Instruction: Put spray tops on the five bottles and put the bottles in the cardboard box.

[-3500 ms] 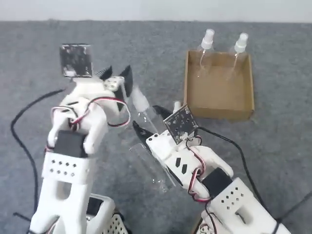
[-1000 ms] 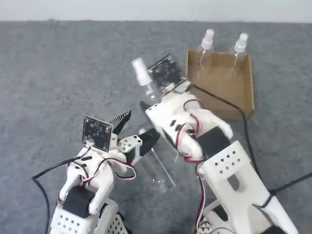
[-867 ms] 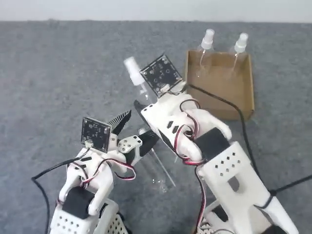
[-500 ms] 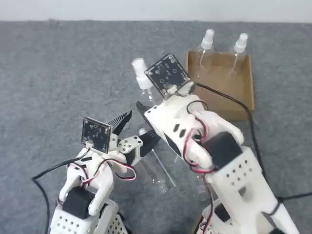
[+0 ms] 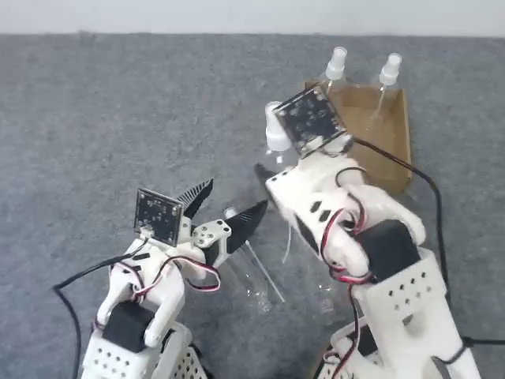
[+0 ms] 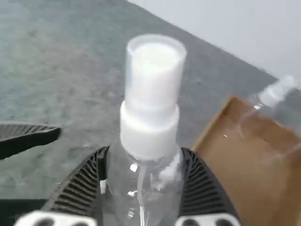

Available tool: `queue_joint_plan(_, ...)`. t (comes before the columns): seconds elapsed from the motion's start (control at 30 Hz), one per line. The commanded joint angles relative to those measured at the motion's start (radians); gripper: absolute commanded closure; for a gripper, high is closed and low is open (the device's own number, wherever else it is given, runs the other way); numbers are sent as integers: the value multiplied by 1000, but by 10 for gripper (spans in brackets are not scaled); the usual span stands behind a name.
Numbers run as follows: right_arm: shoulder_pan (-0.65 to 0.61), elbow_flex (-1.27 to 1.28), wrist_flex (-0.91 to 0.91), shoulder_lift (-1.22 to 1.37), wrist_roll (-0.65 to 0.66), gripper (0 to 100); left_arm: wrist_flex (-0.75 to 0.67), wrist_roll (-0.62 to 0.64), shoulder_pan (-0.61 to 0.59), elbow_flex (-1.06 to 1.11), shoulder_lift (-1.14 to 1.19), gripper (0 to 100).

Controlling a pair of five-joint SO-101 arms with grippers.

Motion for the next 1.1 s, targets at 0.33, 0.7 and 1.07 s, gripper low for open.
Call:
queue_joint_plan(0.33, 378, 37, -229, 19, 11, 992, -32, -3, -6, -4, -17, 682)
queue_joint_plan(0.7, 378, 118, -639, 334, 3, 992, -32, -5, -8, -2, -17, 986)
queue_joint_plan(1.07, 358, 115, -903, 630, -69, 992, -44, -5, -2, 10, -17, 985)
